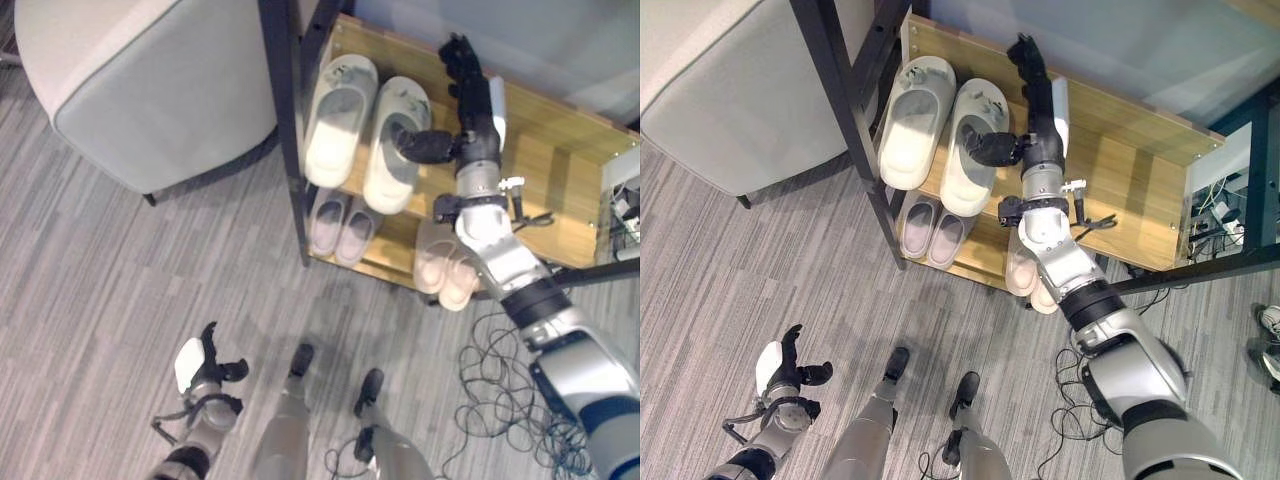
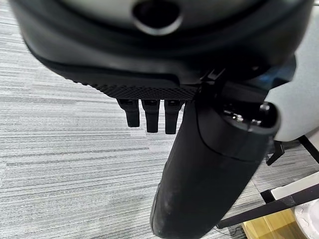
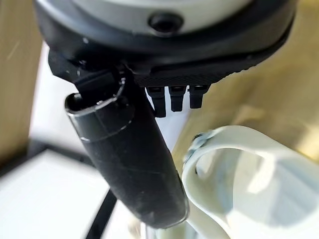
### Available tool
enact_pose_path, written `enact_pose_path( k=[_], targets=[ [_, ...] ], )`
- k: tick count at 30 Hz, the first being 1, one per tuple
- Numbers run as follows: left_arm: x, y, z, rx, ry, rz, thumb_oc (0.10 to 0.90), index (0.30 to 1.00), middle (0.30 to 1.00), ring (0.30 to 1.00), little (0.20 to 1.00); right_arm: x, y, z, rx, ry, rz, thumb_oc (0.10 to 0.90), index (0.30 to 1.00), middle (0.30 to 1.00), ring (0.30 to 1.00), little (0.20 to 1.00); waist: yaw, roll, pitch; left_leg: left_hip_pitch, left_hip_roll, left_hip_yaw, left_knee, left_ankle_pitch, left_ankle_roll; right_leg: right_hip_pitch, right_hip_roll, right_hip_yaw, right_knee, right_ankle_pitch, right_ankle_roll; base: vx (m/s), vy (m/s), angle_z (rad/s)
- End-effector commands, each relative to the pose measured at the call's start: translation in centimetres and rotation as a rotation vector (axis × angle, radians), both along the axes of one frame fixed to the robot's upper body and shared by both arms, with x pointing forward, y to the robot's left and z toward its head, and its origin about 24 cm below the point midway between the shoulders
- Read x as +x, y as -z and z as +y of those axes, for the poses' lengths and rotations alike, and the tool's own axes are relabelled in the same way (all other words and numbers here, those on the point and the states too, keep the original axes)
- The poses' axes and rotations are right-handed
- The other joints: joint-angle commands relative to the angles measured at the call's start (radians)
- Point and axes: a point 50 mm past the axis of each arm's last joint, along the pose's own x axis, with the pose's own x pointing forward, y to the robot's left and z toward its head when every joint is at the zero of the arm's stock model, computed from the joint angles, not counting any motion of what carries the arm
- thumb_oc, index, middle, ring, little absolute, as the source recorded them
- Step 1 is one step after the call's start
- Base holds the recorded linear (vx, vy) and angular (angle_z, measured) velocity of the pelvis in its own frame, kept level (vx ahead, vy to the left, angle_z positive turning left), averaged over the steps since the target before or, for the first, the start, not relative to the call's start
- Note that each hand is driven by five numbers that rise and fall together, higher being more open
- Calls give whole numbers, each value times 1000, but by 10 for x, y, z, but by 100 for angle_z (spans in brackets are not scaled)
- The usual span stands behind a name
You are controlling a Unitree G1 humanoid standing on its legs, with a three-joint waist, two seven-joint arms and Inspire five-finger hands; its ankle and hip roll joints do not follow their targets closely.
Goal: Arrange the slippers neatly on the shoe rack.
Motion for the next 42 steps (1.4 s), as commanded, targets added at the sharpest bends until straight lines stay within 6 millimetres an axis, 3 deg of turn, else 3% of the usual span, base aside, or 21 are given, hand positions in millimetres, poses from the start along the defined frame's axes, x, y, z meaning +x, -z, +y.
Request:
enact_pose_path(
  k=[1,7,8,10,11,14,17,21,33,40,42],
  targets=[
    [-5,2,8,44,-34,9,800,900,900,900,900,-11,-37,-9,84,-45,-197,800,900,900,900,900,-8,3,-60,133,3,47,-94,-105,29,68,-15,24,96,-170,66,0,0,0],
    [-14,10,6,12,-67,38,800,900,900,900,900,-25,-14,-16,152,-92,-191,800,900,900,900,900,-19,7,-72,150,5,54,-99,-110,31,78,-16,29,96,-171,69,14,-4,-5],
    [-16,11,5,7,-71,47,800,900,900,900,900,-30,0,-18,138,-97,-162,800,900,900,900,900,-26,8,-80,159,5,55,-100,-113,32,83,-16,31,97,-173,69,45,-10,-10],
    [-17,13,4,4,-74,52,800,900,900,900,900,-32,7,-21,134,-92,-146,800,900,900,900,900,-27,9,-86,164,5,56,-103,-115,33,87,-16,30,98,-174,69,35,-5,-4],
    [-19,14,2,-3,-82,56,800,900,900,900,900,-38,26,-23,143,-106,-104,800,900,900,900,900,-34,11,-94,177,7,59,-107,-119,34,94,-17,32,98,-176,70,37,-4,-7],
    [-21,16,0,-13,-82,65,800,900,900,900,900,-45,43,-24,147,-113,-63,800,900,900,900,900,-40,13,-104,190,8,63,-112,-121,35,102,-17,33,97,-178,71,26,-4,-1],
    [-31,23,-1,-27,-96,101,800,900,900,900,900,-59,82,-21,120,-165,61,800,900,900,900,900,-55,16,-131,224,12,69,-121,-132,36,126,-18,37,96,-186,73,77,-18,-2],
    [-37,26,0,-31,-99,125,800,900,900,900,900,-66,105,-12,41,-243,156,800,900,900,900,900,-60,20,-150,256,14,75,-127,-139,36,148,-19,39,91,-193,73,50,-10,-15],
    [-50,34,2,-40,-101,174,800,900,900,900,900,-64,122,18,26,-405,251,800,900,900,900,900,-51,10,-164,277,18,82,-134,-142,35,164,-14,47,75,-191,71,0,-1,-1],
    [-51,34,6,-17,-100,188,800,900,900,900,900,-59,113,64,11,-578,254,800,900,900,900,900,-23,-2,-156,268,15,73,-134,-136,35,162,-13,45,74,-185,72,-5,0,0],
    [-51,34,6,-16,-100,191,800,900,900,900,900,-58,112,66,8,-586,252,800,900,900,900,900,-21,-3,-157,269,14,71,-134,-137,36,163,-14,45,75,-184,73,0,0,0]
  ],
)
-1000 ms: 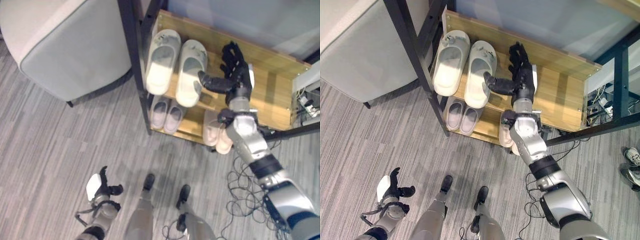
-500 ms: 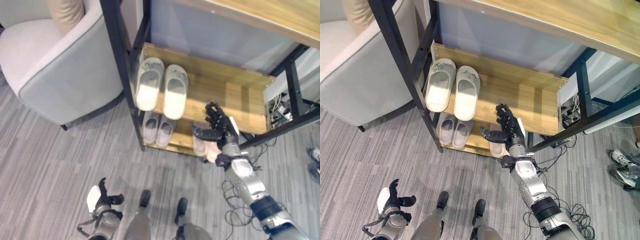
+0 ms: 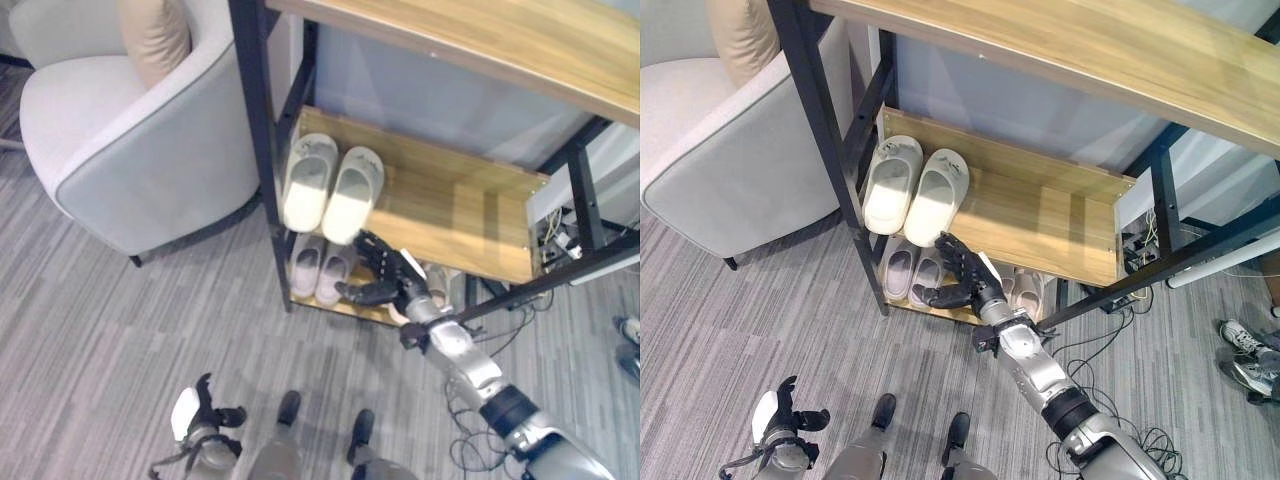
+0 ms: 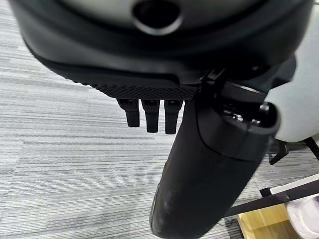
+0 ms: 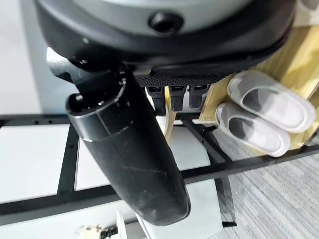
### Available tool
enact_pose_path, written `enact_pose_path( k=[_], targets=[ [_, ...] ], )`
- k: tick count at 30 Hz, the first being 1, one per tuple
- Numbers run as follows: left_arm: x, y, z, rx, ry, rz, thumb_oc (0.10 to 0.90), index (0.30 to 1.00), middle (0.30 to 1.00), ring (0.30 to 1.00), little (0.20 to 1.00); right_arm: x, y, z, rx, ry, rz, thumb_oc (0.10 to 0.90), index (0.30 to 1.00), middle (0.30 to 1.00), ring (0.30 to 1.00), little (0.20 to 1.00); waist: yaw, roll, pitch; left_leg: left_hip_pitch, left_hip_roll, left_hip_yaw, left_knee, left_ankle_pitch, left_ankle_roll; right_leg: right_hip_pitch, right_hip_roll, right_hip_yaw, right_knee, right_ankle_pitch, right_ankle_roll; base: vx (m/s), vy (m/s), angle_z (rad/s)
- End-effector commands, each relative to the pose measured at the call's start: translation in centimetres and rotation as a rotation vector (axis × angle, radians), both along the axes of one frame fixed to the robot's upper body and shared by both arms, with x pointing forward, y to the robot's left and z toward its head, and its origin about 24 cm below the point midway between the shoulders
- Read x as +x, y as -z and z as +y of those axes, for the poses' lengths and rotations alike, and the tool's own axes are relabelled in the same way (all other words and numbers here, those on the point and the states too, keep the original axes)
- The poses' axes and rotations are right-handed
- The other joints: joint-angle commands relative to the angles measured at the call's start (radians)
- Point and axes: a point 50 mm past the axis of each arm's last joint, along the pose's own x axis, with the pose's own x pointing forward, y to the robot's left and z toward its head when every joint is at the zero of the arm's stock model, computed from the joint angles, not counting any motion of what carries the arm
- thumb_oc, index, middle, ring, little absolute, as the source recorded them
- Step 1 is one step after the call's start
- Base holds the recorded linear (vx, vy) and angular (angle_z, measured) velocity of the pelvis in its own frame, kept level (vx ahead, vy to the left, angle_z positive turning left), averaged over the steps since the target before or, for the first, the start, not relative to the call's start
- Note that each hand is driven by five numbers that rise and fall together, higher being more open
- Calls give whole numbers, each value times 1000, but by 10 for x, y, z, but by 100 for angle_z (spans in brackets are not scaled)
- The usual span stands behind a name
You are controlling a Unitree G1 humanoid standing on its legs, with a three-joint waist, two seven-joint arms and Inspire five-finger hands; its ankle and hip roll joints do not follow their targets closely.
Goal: Arrange the slippers neatly on the shoe rack.
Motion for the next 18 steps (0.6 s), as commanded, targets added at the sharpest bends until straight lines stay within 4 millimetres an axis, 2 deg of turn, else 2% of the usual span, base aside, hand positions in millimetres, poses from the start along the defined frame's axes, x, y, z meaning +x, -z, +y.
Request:
enact_pose_path(
  k=[1,7,13,16,18],
  targets=[
    [12,-6,5,76,43,-15,800,900,900,900,900,14,-53,20,106,-74,-202,800,900,900,900,900,24,22,-27,140,10,28,-86,-117,30,75,-8,0,76,-166,70,0,0,0],
    [8,-3,4,72,36,7,800,900,900,900,900,14,-62,26,108,-59,-243,800,900,900,900,900,27,25,-34,143,4,27,-86,-119,35,75,-13,-4,83,-165,74,1,12,0],
    [0,3,1,50,8,36,800,900,900,900,900,7,-51,8,58,25,-255,800,900,900,900,900,9,28,-49,160,3,37,-86,-126,39,85,-18,1,91,-163,77,-1,5,0],
    [-10,6,3,42,-31,60,800,900,900,900,900,-12,-32,-33,17,142,-247,800,900,900,900,900,-23,40,-81,194,4,48,-86,-136,39,111,-20,6,94,-168,81,16,2,1],
    [-13,5,10,67,-43,65,800,900,900,900,900,-23,-22,-47,15,168,-214,800,900,900,900,900,-38,48,-95,211,7,57,-86,-139,37,123,-21,9,98,-171,81,-2,-7,-3]
  ],
)
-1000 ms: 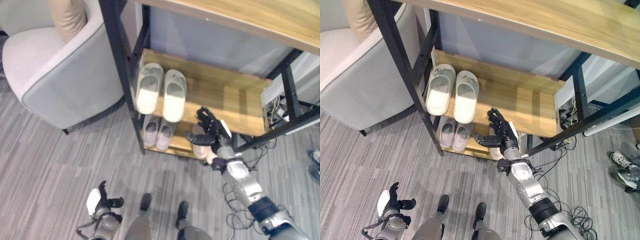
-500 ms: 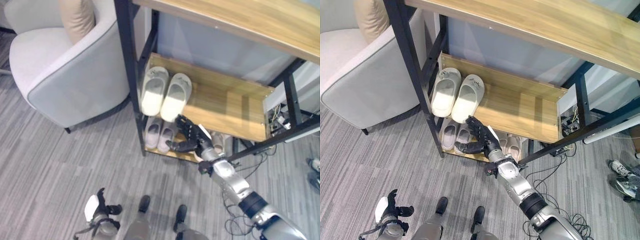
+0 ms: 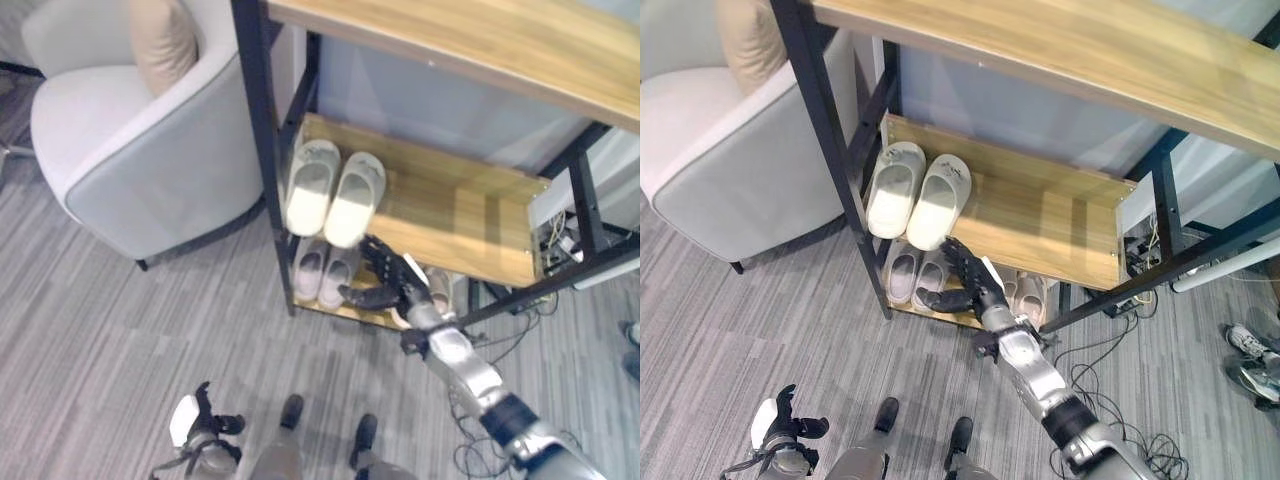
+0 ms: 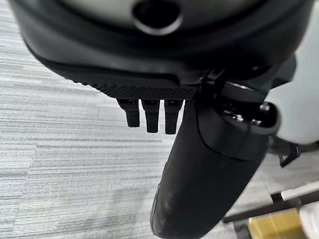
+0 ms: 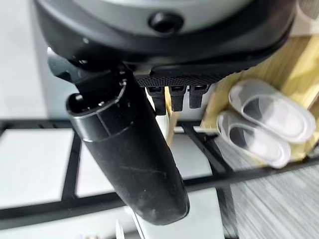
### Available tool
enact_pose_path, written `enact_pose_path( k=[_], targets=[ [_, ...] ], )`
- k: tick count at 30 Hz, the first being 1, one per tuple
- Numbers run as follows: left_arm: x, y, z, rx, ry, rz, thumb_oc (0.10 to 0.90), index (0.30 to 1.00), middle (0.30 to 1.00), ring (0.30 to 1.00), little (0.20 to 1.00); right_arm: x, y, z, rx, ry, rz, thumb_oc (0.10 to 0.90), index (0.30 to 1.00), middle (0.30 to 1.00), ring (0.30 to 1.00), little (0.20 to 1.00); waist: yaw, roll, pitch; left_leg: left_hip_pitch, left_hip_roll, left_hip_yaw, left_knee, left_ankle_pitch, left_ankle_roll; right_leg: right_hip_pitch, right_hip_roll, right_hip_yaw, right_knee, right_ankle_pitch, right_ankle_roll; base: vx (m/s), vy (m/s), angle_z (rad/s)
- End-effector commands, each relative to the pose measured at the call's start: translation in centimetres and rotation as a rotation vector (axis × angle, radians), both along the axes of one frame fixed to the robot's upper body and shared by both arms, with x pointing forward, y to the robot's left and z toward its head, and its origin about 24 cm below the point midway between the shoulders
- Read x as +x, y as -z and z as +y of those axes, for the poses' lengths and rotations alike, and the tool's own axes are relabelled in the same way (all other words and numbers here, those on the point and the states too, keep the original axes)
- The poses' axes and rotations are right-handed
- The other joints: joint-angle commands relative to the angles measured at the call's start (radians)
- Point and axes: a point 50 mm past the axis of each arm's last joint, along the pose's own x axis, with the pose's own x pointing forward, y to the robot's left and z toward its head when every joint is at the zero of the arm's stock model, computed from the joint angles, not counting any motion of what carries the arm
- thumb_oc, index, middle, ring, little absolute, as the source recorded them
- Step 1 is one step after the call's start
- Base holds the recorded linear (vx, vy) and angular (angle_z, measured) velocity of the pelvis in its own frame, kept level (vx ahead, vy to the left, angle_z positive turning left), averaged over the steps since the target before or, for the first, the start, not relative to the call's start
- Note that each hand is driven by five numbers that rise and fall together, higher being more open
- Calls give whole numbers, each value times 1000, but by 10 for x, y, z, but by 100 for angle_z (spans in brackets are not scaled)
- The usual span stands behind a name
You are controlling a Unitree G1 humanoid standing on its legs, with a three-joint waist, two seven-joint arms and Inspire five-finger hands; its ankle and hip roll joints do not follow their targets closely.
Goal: Arrange the slippers neatly on the shoe rack.
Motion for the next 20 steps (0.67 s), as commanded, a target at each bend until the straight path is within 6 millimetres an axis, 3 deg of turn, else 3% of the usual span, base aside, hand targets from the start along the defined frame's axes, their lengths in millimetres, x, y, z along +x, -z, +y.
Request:
enact_pose_path(
  k=[1,4,5,7,10,14,15,20],
  targets=[
    [-1,-3,13,92,11,22,800,900,900,900,900,8,-39,-17,-8,17,-217,800,900,900,900,900,-38,24,-81,137,7,58,-63,-139,22,64,-10,7,100,-166,76,-7,-17,-17],
    [-9,0,15,77,-23,36,800,900,900,900,900,-11,-14,-34,-19,37,-115,800,900,900,900,900,-61,40,-103,155,8,68,-63,-136,19,78,-10,6,109,-170,73,-31,-29,-20],
    [-9,0,15,77,-23,36,800,900,900,900,900,-11,-14,-35,-19,37,-114,800,900,900,900,900,-61,40,-103,156,8,68,-63,-136,19,78,-10,6,109,-170,73,-44,-34,-3],
    [-19,6,16,-13,-97,58,800,900,900,900,900,-30,17,-48,-94,51,11,800,900,900,900,900,-83,59,-122,179,8,75,-63,-134,14,96,-8,9,120,-176,69,-54,-52,-9],
    [-33,18,-1,-147,-107,94,800,900,900,900,900,-50,59,-71,-151,145,195,800,900,900,900,900,-93,73,-139,201,7,81,-63,-135,13,119,-5,12,118,-182,65,-54,-59,-16],
    [-47,26,-13,-259,-131,118,800,900,900,900,900,-78,99,-91,-195,266,375,800,900,900,900,900,-104,89,-161,215,8,88,-63,-135,12,135,0,21,104,-185,61,-59,-55,-6],
    [-47,26,-13,-259,-131,118,800,900,900,900,900,-78,99,-91,-195,267,375,800,900,900,900,900,-103,88,-161,215,8,88,-63,-135,12,136,0,21,103,-185,60,-64,-46,-7],
    [-57,32,-18,-329,-114,167,800,900,900,900,900,-133,152,-116,-255,431,699,800,900,900,900,900,-124,110,-180,212,5,103,-63,-129,7,146,10,39,63,-174,57,-93,-64,-8]
  ],
)
